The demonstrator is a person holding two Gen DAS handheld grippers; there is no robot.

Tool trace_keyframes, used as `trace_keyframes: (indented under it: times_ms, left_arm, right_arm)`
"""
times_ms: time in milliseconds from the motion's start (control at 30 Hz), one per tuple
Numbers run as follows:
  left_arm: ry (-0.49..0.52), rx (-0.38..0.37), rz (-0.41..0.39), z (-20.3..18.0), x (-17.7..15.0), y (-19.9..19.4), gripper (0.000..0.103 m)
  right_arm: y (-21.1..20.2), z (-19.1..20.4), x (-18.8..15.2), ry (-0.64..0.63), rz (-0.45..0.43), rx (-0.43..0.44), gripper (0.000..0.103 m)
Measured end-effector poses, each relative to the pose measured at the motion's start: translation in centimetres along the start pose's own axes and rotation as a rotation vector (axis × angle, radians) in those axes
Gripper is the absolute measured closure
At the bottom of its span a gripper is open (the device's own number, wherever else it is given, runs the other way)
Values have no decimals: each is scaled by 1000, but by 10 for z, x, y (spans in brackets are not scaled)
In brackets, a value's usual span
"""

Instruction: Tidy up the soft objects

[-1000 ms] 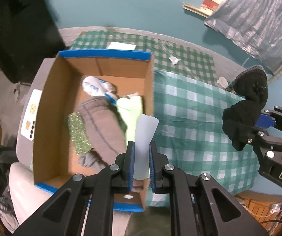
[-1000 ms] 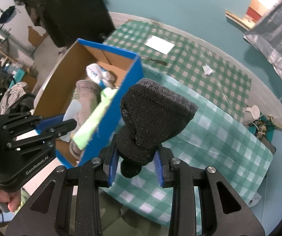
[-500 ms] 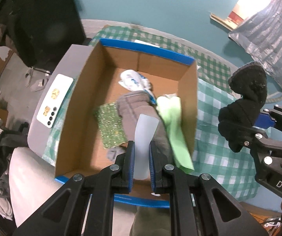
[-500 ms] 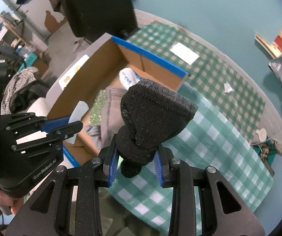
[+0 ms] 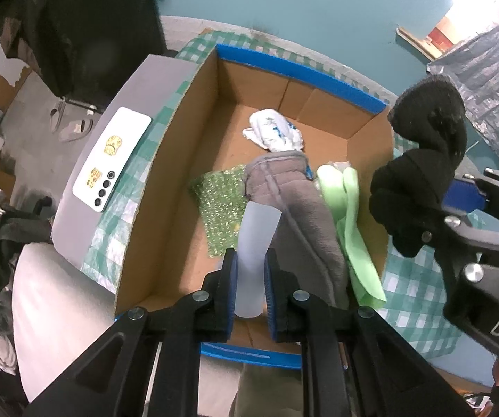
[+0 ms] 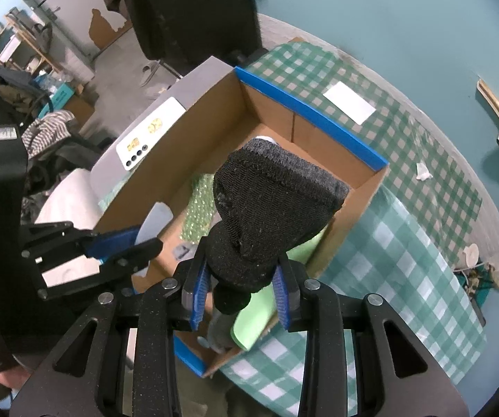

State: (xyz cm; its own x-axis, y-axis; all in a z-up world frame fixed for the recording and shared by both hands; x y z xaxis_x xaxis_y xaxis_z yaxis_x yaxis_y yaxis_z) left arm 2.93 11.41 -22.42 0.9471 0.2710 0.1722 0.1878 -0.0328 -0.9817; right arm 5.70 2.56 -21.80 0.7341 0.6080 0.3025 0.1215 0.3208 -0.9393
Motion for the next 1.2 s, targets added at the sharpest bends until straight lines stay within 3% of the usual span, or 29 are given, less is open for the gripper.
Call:
trace_keyframes:
  times_ms: [167, 300, 400, 500, 600, 767, 833, 1200]
  left_arm:
    - [-23, -3, 12, 10, 1, 2, 83]
    - [-38, -8, 7, 15, 2, 0, 67]
    - [-30, -8, -14, 15, 4, -7, 58]
    - [-17, -5, -24, 15, 4, -16, 57]
    - [-11, 3, -41, 16, 4, -28, 45]
    - [20, 20, -125, 14, 6, -57, 41]
    - [30, 12, -151, 10, 6, -69, 29]
    - [112, -17, -255, -21, 9, -125, 20]
  right_arm:
    - [0, 2, 5, 0, -15, -9, 67]
    - [-5, 2, 12, 2, -47, -31, 48]
    - [-10, 1, 15, 10, -66, -43, 48]
    - [-19, -1, 13, 28, -85, -51, 48]
    - [-29, -4, 9, 52, -99, -59, 48]
    - [-51, -10, 3, 87, -131, -76, 48]
    - [-58, -13, 0, 105, -139, -86, 47]
    - [-119, -34, -13, 199, -242, -136, 46]
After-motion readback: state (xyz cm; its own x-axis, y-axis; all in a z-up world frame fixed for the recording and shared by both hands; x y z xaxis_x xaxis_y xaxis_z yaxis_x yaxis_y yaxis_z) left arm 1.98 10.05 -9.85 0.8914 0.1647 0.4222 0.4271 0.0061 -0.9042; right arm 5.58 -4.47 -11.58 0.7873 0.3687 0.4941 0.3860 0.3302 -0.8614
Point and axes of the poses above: each gripper's, at about its wrist camera, not at the fingertips, and y roughly the way its jaws point, z to its left, x to its top, the point moved 9 cm from there along y, roughly the way its jaws point
